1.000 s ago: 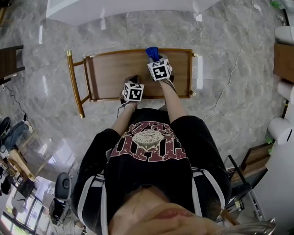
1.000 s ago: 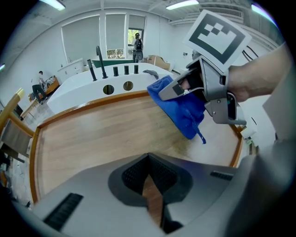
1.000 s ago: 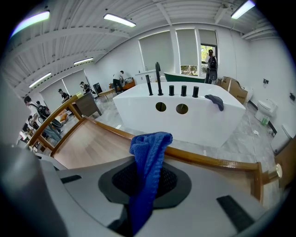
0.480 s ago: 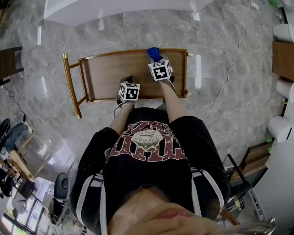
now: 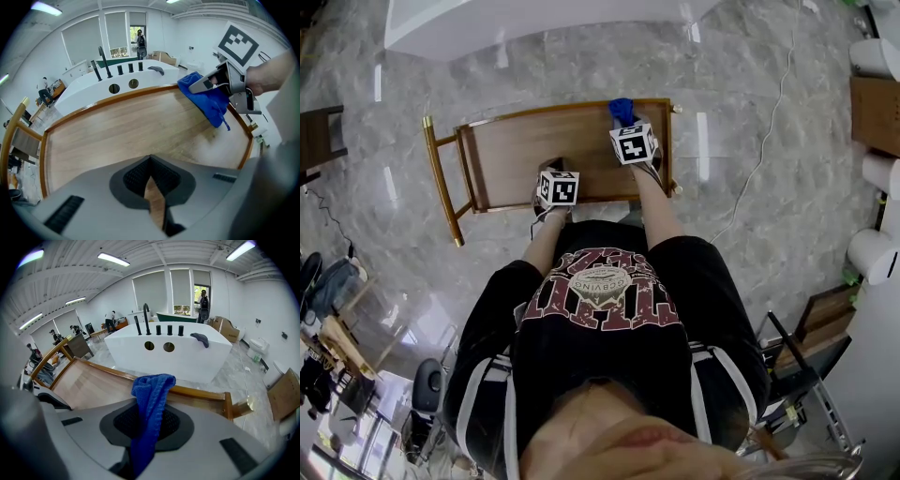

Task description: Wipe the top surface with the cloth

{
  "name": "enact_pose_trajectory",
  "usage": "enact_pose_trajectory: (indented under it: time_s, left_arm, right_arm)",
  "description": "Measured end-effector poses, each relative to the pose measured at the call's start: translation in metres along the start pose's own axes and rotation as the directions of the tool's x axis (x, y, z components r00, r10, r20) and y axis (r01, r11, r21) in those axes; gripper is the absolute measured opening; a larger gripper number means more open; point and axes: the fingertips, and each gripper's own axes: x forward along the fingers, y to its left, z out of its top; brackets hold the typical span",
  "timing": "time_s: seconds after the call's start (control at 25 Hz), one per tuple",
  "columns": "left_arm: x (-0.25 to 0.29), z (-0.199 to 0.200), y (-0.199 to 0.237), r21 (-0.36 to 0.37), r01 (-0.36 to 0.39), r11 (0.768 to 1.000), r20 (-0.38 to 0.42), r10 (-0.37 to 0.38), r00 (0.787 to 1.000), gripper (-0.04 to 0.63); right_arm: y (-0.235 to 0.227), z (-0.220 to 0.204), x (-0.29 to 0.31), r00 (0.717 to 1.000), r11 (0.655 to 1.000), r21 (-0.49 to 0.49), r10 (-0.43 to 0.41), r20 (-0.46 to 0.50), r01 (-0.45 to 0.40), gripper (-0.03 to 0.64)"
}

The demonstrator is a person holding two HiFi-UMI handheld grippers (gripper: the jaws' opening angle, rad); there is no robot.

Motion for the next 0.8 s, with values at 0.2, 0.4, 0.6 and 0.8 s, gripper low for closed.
enact_pose_trajectory:
  time_s: [0.2,0.4,0.6,0.8]
  left_arm:
    - [-0.001,0.007,-0.008,0.022,-0.016,1.000,-0.002,0.016,1.000,0.048]
    - [0.005,0.034,-0.079,0.119,0.173,0.978,0.019,-0.176,0.984,0.048]
    - [0.011,0.022,-0.104,0.231,0.219,0.948,-0.030,-0.218,0.975,0.048]
    - [0.011,0.023,-0.104,0.218,0.238,0.946,-0.032,-0.237,0.971,0.048]
  right_arm:
    - [-0.016,-0.007,-0.007,1.000,1.000,0.018,-0.016,-0.005,0.016,0.067]
    - [-0.017,-0.009,-0.005,1.000,1.000,0.014,-0.013,-0.003,0.013,0.067]
    - [-0.020,-0.011,-0.007,1.000,1.000,0.000,-0.013,-0.007,0.013,0.067]
    - [-0.034,-0.015,-0.013,0.999,0.999,0.014,-0.037,-0.003,0.037,0.067]
